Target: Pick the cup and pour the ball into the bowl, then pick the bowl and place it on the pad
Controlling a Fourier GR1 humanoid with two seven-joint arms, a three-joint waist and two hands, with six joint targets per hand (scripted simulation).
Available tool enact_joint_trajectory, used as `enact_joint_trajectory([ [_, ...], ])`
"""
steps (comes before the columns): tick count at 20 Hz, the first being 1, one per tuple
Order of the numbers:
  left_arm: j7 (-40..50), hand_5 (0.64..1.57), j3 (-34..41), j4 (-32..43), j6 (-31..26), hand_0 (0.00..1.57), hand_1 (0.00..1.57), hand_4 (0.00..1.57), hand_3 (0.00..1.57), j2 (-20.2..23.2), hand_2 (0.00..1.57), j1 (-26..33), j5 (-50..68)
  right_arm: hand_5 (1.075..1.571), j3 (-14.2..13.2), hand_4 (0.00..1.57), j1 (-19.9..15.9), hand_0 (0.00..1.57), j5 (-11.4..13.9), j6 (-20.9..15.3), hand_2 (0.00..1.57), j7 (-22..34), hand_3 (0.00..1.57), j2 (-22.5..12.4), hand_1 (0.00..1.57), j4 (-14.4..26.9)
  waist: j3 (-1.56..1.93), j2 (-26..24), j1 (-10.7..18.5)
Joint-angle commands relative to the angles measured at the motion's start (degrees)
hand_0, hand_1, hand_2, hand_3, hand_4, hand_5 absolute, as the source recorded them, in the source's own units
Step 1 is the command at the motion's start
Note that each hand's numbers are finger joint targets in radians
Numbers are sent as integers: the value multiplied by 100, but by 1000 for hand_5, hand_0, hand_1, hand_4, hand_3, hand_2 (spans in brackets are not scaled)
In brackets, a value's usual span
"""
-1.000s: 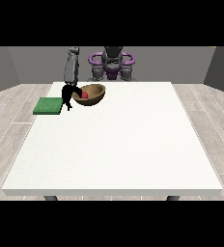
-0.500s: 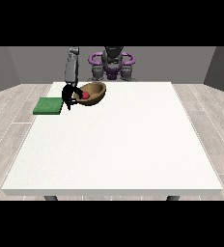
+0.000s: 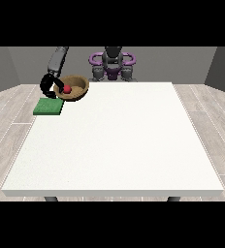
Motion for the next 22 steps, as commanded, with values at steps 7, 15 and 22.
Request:
enact_joint_trajectory([
  [7, -254, 1543, 70, 365, 35, 0, 0, 1206, 0, 101, 0, 548, -105, 1566, -247, 1067, -354, 1571, -109, 935, 1571, 1380, 671, -1316, 1571, -212, 20, -444, -480],
  [15, -992, 1554, 178, 520, -255, 0, 0, 1211, 0, 419, 0, 387, 19, 1568, -637, 1123, -918, 1571, -152, 975, 1571, 858, 381, -1584, 1571, 297, 22, 529, -223],
  [22, -1135, 1553, 146, 487, -221, 0, 0, 1208, 0, 476, 0, 359, 79, 1569, -871, 1060, -1108, 1571, -347, 918, 1571, 661, 444, -1335, 1571, 836, 23, 745, -103],
])
